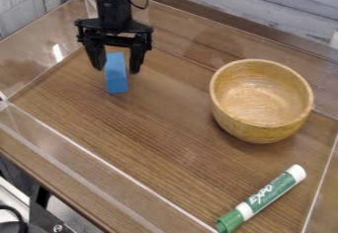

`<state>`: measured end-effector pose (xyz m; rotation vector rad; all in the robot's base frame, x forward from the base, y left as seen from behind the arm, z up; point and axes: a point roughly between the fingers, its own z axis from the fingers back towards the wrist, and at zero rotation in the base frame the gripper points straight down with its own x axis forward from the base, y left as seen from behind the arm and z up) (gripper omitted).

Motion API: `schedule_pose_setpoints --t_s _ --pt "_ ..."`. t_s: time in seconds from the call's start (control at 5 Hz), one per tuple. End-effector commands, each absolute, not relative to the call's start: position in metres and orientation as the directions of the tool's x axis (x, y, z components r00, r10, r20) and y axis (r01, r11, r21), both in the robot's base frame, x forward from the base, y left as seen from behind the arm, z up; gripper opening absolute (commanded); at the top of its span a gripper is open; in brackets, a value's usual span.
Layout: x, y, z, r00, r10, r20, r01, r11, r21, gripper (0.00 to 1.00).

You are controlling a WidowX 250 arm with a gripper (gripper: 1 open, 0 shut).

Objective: Put the blue block in the brown bowl

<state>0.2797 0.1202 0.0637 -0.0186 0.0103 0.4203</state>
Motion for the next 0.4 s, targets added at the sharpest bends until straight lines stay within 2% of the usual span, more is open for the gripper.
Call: schedule_pose_setpoints --t_s 0.0,0.2 --pt "0.2842 0.1266 0.0728 0.906 0.423 0.034 -0.422 0.906 -0.021 0.00" --pt "0.2844 0.1259 0.0745 0.907 0.421 0.033 -0.420 0.907 -0.022 0.00"
